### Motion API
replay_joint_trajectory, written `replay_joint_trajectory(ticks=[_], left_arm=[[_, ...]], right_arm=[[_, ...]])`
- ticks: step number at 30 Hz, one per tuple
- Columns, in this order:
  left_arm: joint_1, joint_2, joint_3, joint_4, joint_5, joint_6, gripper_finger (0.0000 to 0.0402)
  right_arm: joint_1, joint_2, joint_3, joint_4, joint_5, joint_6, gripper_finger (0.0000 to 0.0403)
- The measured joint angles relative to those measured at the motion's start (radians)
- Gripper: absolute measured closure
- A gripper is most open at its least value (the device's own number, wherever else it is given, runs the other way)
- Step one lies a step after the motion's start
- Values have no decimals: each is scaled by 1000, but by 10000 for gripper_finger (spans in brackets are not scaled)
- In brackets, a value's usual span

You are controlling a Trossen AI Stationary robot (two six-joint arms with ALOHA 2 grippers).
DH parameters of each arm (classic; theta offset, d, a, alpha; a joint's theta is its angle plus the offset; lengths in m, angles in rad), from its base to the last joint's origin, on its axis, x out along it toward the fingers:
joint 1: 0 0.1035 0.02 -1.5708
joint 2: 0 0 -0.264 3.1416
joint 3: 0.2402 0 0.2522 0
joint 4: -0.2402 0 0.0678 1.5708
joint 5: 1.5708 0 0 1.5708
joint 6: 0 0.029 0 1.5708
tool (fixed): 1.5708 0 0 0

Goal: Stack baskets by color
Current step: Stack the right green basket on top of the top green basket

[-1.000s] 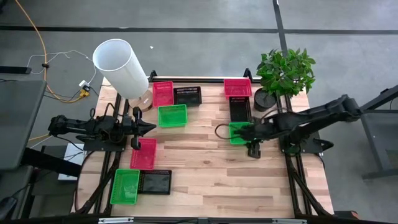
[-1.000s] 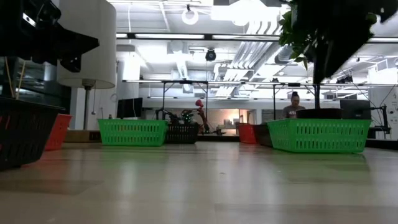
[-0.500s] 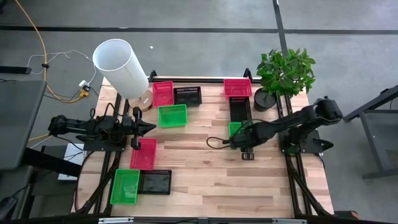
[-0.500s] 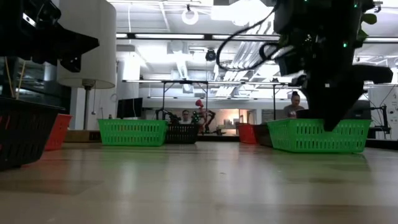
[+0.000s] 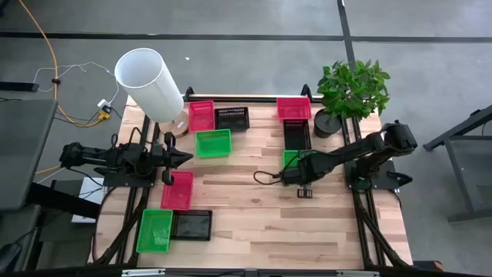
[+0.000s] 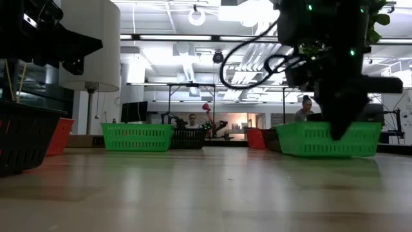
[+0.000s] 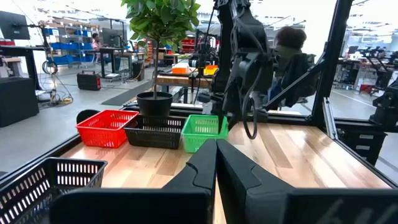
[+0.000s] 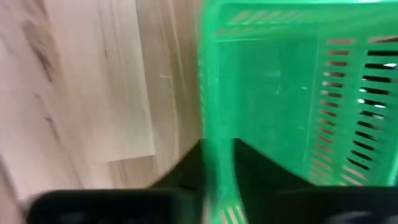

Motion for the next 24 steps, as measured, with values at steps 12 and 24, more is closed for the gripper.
replay_joint_trajectory(ticks=[12, 24], left_arm=[[0, 0, 0, 0, 0, 0, 401], [0, 0, 0, 0, 0, 0, 401]], right_arm=[[-1, 3, 295, 427, 47, -357, 400], [-166, 315, 599, 623, 21, -702, 402]])
